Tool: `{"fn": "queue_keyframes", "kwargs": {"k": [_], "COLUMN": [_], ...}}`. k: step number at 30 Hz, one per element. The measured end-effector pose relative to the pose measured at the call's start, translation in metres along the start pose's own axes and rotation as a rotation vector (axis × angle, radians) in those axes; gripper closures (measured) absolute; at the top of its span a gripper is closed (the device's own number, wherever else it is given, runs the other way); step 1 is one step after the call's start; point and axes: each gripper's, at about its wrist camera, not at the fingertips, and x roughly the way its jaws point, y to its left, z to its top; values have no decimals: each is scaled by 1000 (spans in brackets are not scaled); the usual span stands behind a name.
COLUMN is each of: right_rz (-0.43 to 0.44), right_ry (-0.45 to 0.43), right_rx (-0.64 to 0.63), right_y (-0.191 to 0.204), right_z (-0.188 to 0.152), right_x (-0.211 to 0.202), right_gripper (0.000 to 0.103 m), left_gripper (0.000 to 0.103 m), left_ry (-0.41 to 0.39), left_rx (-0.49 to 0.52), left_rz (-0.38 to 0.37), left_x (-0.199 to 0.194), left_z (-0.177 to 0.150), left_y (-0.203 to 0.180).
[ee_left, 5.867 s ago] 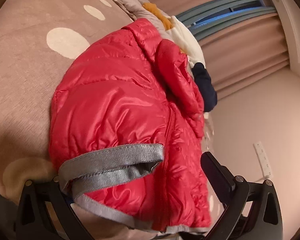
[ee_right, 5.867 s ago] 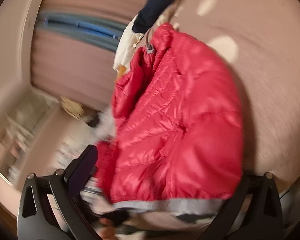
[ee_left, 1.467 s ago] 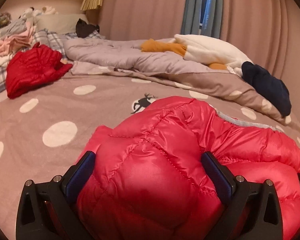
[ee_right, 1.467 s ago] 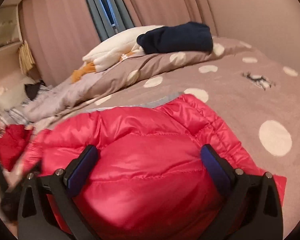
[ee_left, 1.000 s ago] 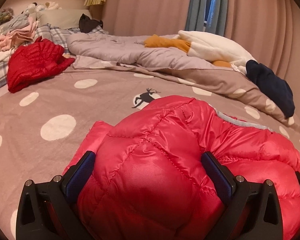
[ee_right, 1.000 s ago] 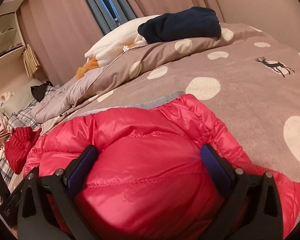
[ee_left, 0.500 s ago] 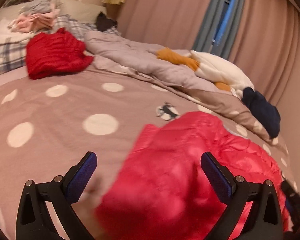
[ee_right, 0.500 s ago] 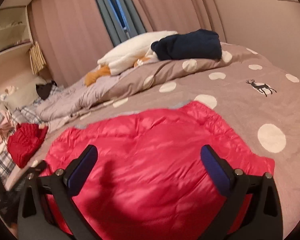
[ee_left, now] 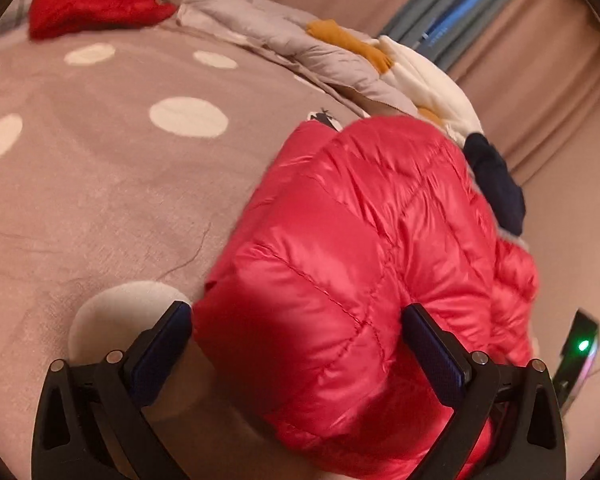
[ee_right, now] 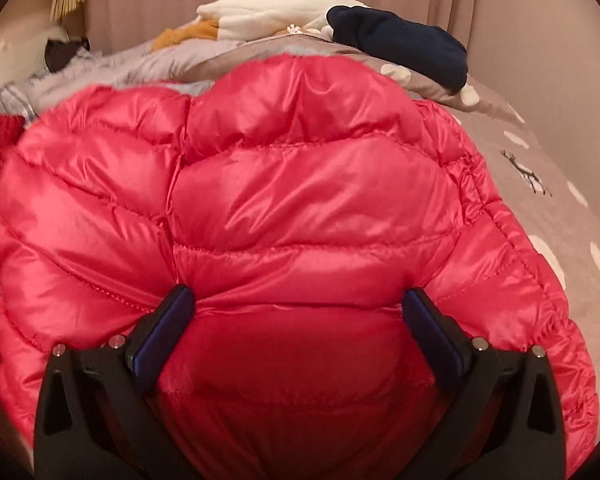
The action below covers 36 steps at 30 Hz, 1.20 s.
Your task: Fold large clothes
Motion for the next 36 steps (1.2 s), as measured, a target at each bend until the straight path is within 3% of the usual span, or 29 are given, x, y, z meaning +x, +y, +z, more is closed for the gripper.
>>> {"fn": "queue_keyframes", "kwargs": {"k": [2, 5, 9, 11, 13, 15, 18, 21, 22, 25, 27, 28, 29, 30, 33, 36], "right_rz": [5, 21, 129, 167, 119, 125, 271, 280, 331, 398, 642, 700, 662, 605, 597, 507], "right_ry": [-14, -68, -90, -137, -159, -174, -113, -25, 0, -100, -117, -80, -52, -21, -20, -38], "right_rx": [7, 33, 144, 236, 364, 534, 782, 870, 901, 923, 969, 1020, 1029, 1021, 1032, 917], "right_y": [-2, -6, -32, -61, -101, -142, -189, -191, -187, -173, -164, -159, -156, -153, -145, -134], "right_z": [-1, -6, -7, -12, -19, -33, -72, -102, -113, -115, -106, -99, -94, -91, -90, -84], "right_x": [-1, -13, -50, -78, -105, -122, -122, -104, -91, -88, -71, -58, -51, -44, -36, -46], "right_gripper": [0, 0, 0, 0, 0, 0, 0, 1, 1, 2, 4, 10, 20, 54, 64, 66], "left_gripper": [0, 0, 1, 8, 16, 21, 29, 33, 33, 34, 35, 35, 36, 37, 43, 52], "left_ry": [12, 71, 73, -5, -52, -92, -109, -99, -97, -90, -85, -84, -85, -90, -94, -128], "left_rx": [-12, -140, -222, -249, -199, -157, -171, -175, -176, -186, -202, -203, -201, -199, -202, -145], "left_rz": [-32, -202, -260, -212, -143, -85, -49, -48, -51, -67, -73, -74, -75, -77, -70, -47], "left_x": [3, 12, 26, 20, 20, 18, 16, 13, 12, 10, 8, 7, 7, 5, 0, -13], "left_z": [-1, 8, 20, 15, 9, 2, -2, -3, -4, -3, -4, -4, -4, -5, -4, 1], "left_y": [-3, 4, 8, 7, -2, -12, -14, -11, -9, -3, 0, 1, 1, 1, 0, -7]}}
